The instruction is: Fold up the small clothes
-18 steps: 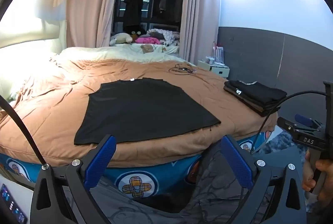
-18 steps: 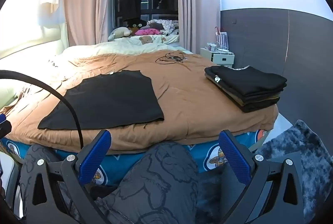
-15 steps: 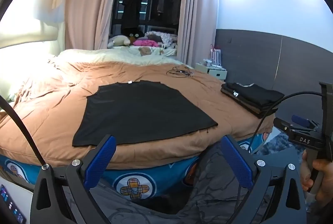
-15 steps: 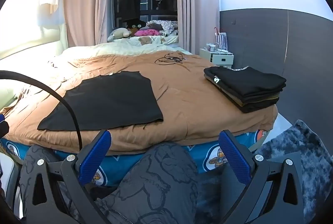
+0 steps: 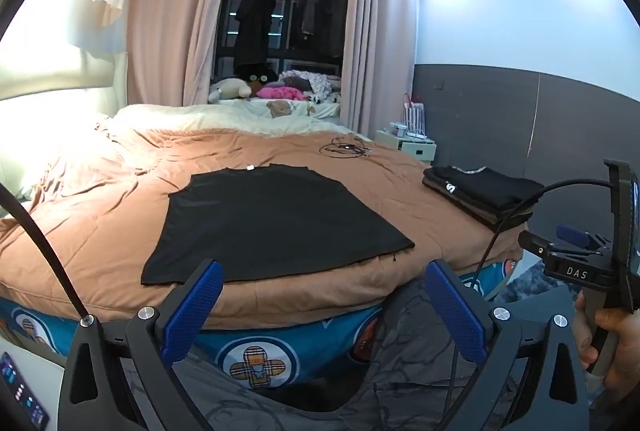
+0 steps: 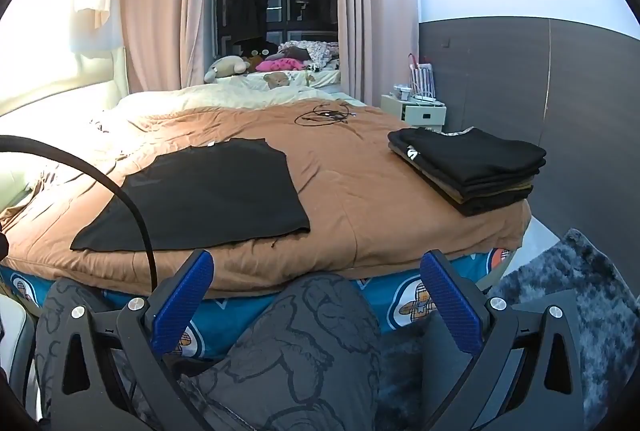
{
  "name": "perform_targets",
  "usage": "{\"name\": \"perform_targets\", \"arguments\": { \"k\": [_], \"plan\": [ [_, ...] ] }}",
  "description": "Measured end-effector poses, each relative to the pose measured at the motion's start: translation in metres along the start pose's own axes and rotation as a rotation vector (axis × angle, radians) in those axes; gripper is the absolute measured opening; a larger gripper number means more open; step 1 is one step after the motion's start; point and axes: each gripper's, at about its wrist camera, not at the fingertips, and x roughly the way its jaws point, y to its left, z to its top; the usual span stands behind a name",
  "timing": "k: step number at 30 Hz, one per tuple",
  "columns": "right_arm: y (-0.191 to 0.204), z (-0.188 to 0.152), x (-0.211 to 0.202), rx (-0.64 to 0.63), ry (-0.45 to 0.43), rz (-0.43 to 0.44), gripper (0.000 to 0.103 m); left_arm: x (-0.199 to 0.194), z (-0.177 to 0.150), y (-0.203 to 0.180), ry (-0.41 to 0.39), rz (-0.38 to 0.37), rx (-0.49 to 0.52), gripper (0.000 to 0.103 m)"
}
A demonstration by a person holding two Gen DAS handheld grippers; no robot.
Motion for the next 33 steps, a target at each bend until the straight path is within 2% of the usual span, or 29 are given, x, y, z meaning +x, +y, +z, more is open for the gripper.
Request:
{"name": "perform_targets", "arguments": {
  "k": [9,33],
  "plan": [
    [0.002,-0.001,-0.001,0.002,-0.007,0.001,0.103,-0.005,-0.001,0.000,-0.001,-0.032,-0.005,0.101],
    [0.000,-0.004,-0.002,0.006,-0.006,0.004,0.103,-0.008,-0.002,0.001,0.002,-0.029,-0.011,0.102]
  ]
}}
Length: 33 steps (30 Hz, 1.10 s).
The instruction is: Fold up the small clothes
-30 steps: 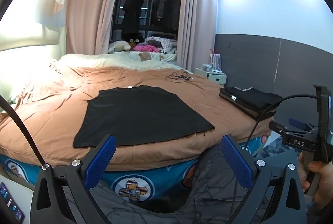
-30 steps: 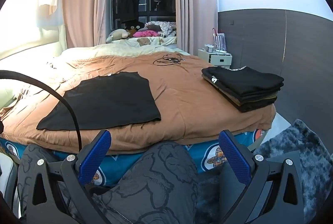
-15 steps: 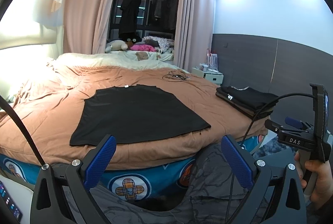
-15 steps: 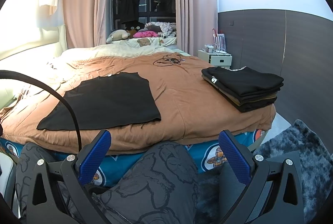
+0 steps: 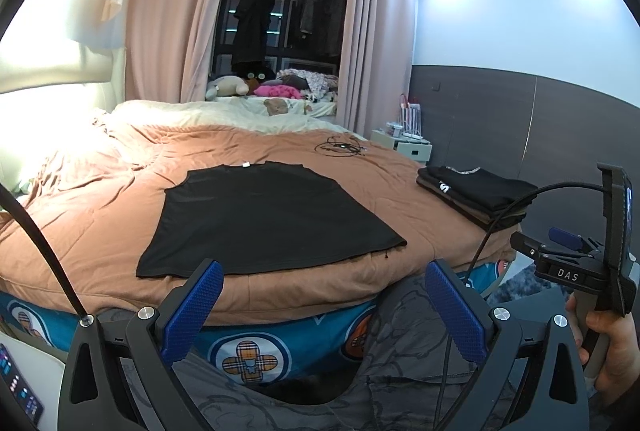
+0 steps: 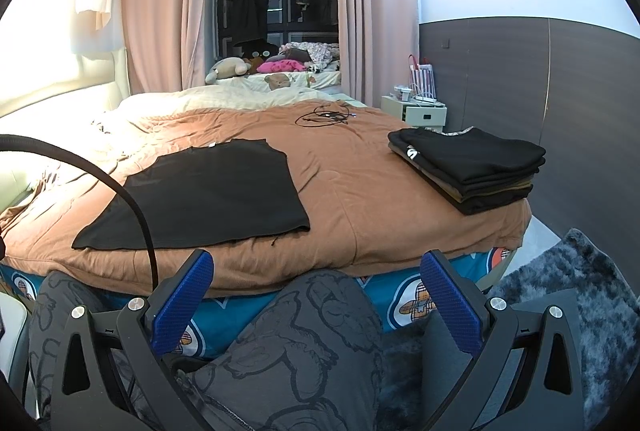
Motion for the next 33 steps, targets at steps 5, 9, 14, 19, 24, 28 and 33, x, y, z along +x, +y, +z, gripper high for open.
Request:
{"name": "perform_targets", "arguments": {
  "k": [5,9,14,19,24,28,33],
  "plan": [
    [0.0008,-0.0007,-0.0009,0.001,-0.003,0.002,0.103,-0.0025,-0.0004,0.0032,-0.006,0.006,-0.001,0.102],
    [0.0009,-0.0015,-0.0010,0.000,-0.004,0.003,0.103,-0.0039,-0.0003,0.0040,-0.008,0.008,0.000,0.102],
    [0.0014,-0.0013,-0.0007,0.000,-0.004,0.002,0.103,-0.0069,-0.0002,0.0053,-0.011,0.011,-0.001,0.102],
    [0.0009,-0.0015,-0.0007,0.002,-0.004,0.002,0.103,-0.0063,-0.0001,0.0039,-0.010,0.010,0.001,0.102],
    [0.0015,-0.0013,-0.0002,0.003,-0.004,0.002,0.103,-0.0064,0.0000,0.0041,-0.010,0.011,0.001,0.102],
    [0.0015,-0.0013,-0.0003,0.003,-0.006,0.005,0.103,-0.0069,0.0001,0.0048,-0.011,0.010,-0.001,0.102],
    [0.0006,-0.0023,0.0012,0.003,-0.005,0.009,0.103,-0.0084,0.0008,0.0033,-0.010,0.013,0.000,0.102]
  ]
}}
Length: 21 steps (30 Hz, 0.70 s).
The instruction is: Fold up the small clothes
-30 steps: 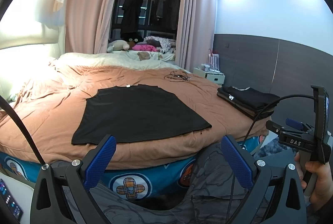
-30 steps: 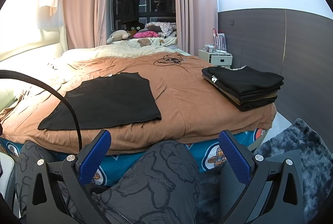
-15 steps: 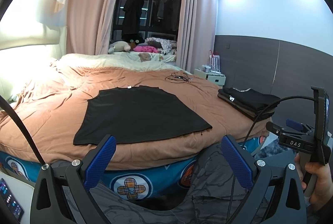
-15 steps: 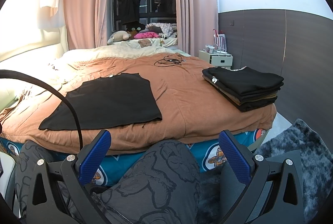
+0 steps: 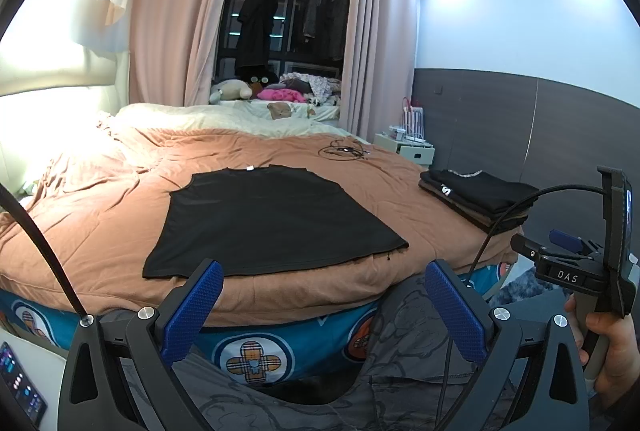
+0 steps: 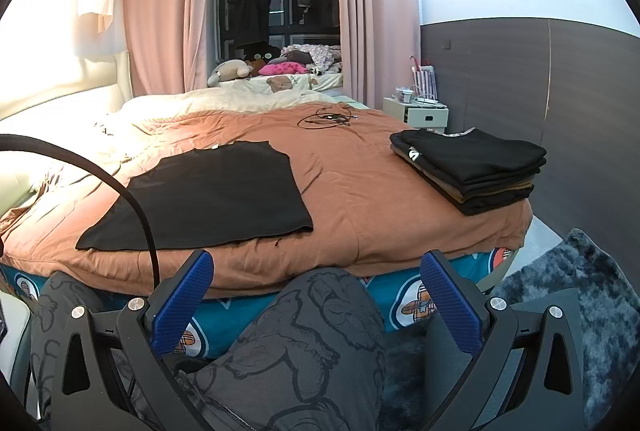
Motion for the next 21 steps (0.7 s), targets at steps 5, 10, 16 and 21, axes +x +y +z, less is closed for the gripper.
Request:
{"name": "perform_targets", "arguments": {
  "k": [5,10,16,21],
  "plan": [
    [-0.002,0.000,0.004,0.014,0.008,0.009,0.103,0.000,0.001,0.003,0.005,0.001,-0.004,0.102],
    [0.000,0.002,0.012,0.006,0.016,0.019,0.103,0.005,0.004,0.012,0.019,0.003,-0.013,0.102],
    [0.005,0.009,0.028,-0.002,0.026,0.027,0.103,0.022,0.007,0.018,0.046,0.009,-0.022,0.102],
    [0.011,0.013,0.049,-0.008,0.059,0.032,0.103,0.042,0.008,0.030,0.090,0.018,-0.051,0.102]
  ]
}}
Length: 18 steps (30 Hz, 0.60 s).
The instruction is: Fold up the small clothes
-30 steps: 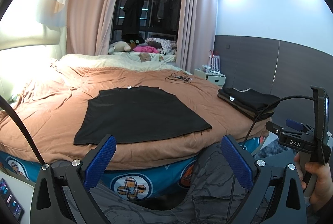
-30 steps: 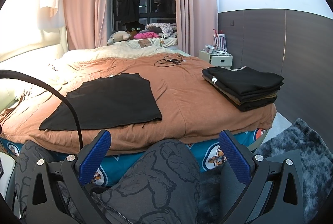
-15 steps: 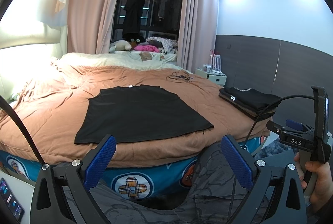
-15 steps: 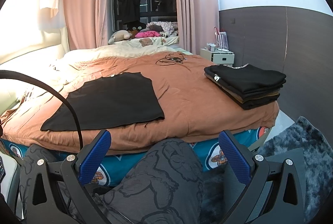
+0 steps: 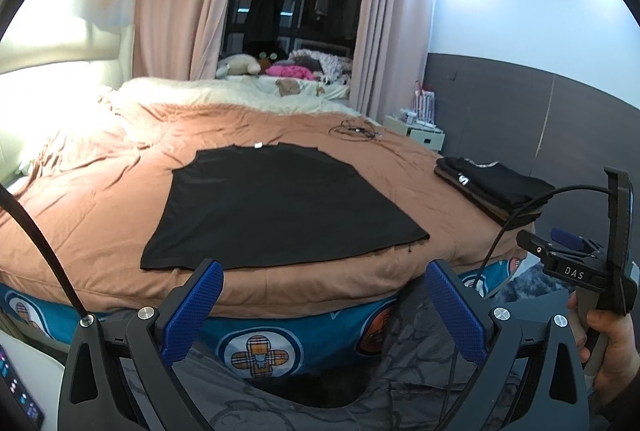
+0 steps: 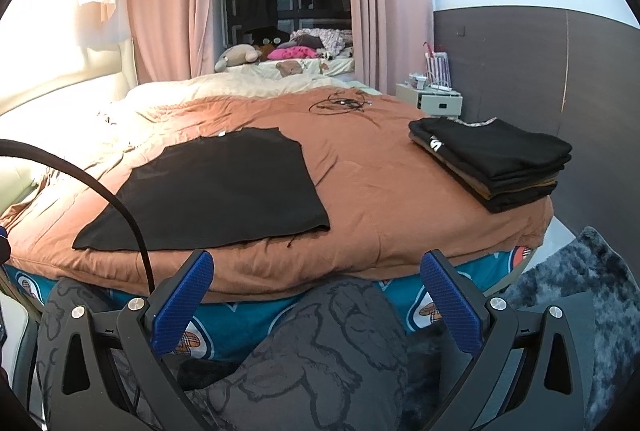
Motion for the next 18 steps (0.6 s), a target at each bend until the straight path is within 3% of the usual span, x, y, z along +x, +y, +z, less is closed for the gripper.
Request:
{"name": "perform_targets", "arguments": {
  "k": [18],
  "plan": [
    [0.013,0.027,0.085,-0.013,0.147,0.044,0.103,0.078,0.005,0.064,0.166,0.084,-0.115,0.102]
  ]
}}
